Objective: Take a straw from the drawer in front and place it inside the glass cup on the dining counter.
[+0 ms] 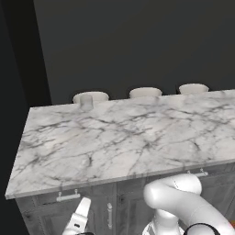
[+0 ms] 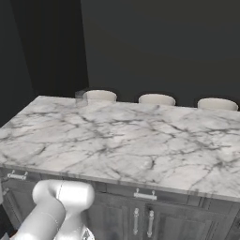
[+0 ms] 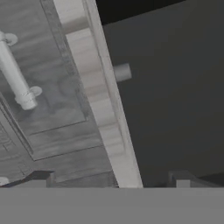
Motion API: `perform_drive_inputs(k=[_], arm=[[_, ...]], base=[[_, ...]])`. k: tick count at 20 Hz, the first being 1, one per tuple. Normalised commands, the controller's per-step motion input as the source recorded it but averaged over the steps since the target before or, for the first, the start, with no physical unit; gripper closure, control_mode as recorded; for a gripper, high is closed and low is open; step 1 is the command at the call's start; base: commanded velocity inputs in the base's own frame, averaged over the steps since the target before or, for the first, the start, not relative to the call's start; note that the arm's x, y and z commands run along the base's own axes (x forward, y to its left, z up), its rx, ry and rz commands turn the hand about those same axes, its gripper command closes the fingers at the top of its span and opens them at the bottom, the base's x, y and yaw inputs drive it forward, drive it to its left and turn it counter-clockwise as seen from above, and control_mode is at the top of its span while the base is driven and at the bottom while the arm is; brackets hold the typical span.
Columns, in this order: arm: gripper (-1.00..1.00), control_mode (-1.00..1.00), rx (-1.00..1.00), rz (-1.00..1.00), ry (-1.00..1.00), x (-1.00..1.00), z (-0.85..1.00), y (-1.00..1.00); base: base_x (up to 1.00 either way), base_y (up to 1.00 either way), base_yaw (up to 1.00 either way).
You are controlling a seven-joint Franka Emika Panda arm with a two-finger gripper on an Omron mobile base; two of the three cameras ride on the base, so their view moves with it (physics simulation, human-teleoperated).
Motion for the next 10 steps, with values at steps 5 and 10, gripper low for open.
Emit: perform_drive_inputs(k=[5, 10], arm=[[-1.0, -1.0, -0.02, 0.06, 0.0, 0.14, -0.22, 0.11], [-1.0, -1.0, -0.01, 0.02, 0.0, 0.2, -0.02, 0.07]], base=[[0.0, 0.0, 0.0], [0.0, 0.0, 0.0]])
